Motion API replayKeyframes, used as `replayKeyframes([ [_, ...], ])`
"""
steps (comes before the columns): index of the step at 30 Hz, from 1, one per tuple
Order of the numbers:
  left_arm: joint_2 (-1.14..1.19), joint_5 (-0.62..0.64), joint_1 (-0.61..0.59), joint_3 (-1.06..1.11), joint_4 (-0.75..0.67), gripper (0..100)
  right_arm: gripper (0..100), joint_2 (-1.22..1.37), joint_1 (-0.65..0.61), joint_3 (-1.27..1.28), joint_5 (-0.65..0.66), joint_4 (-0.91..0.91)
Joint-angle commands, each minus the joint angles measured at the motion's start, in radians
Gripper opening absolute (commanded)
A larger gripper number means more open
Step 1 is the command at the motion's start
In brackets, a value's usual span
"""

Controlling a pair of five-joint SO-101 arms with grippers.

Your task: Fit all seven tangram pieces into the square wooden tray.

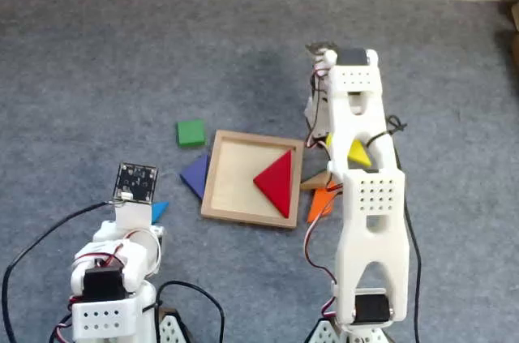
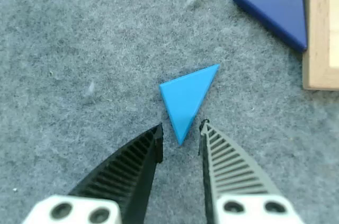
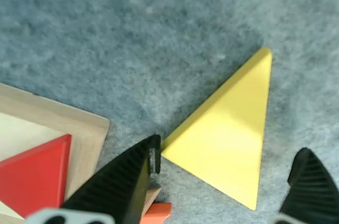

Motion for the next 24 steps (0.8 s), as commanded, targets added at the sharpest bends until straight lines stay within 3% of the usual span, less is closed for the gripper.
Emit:
replayKeyframes([
  [1, -0.010, -0.008, 0.019, 0.021, 0.008, 13, 36.8, -0.016, -0.015, -0.053, -0.002, 0.010],
  [13, -0.010, -0.006, 0.019, 0.021, 0.008, 13, 36.7, 0.067, 0.001, -0.062, 0.044, 0.018],
  [24, -0.010, -0.006, 0.019, 0.021, 0.008, 13, 20.4, 0.044, 0.019, -0.076, 0.048, 0.021],
])
